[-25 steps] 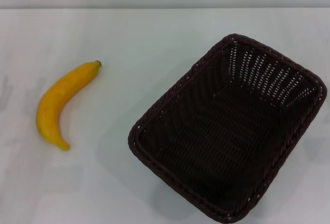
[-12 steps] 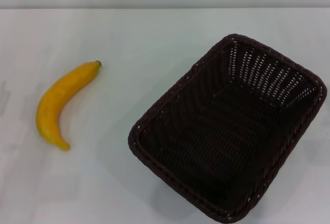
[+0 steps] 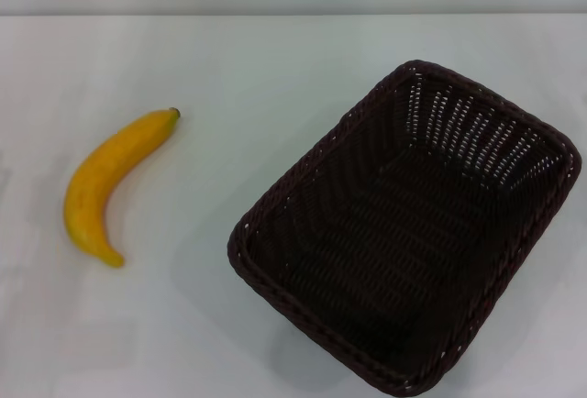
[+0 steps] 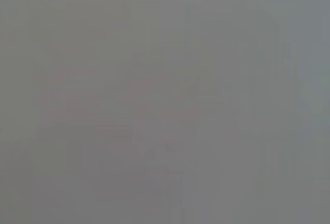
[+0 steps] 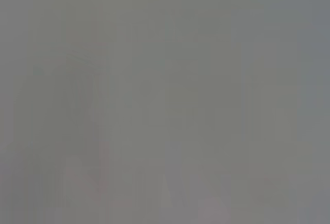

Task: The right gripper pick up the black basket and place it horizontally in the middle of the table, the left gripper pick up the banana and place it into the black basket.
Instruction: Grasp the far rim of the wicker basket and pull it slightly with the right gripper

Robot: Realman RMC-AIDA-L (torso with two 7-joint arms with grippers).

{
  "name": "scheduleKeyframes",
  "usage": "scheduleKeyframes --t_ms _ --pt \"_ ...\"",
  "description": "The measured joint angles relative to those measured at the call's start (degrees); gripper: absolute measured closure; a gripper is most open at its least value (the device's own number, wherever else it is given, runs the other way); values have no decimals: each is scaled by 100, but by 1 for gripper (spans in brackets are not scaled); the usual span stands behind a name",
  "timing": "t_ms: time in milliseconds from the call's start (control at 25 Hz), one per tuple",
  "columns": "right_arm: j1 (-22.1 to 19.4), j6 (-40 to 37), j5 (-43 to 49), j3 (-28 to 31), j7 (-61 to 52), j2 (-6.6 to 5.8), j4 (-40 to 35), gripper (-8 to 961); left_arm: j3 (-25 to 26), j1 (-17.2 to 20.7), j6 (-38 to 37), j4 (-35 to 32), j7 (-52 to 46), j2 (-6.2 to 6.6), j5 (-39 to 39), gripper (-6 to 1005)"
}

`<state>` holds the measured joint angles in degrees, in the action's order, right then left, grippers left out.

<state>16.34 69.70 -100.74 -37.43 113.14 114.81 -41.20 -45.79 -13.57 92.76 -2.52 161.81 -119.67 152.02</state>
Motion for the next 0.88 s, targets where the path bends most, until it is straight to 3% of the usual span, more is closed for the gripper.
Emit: scheduleKeyframes --t_ms 200,440,600,880 --pt "233 -45 1791 -101 -2184 -91 -1647 136 23 75 30 -13 0 5 13 138" --pt "973 585 4643 -535 -4913 -180 -3317 140 31 69 32 -12 -8 14 25 138" --pt "1737 1667 5689 -641 -5887 -338 -3540 144 33 34 -17 -10 -27 14 30 138" --pt "2793 3091 6270 -784 -6807 -578 -3469 149 35 -77 -42 -3 -34 7 28 138"
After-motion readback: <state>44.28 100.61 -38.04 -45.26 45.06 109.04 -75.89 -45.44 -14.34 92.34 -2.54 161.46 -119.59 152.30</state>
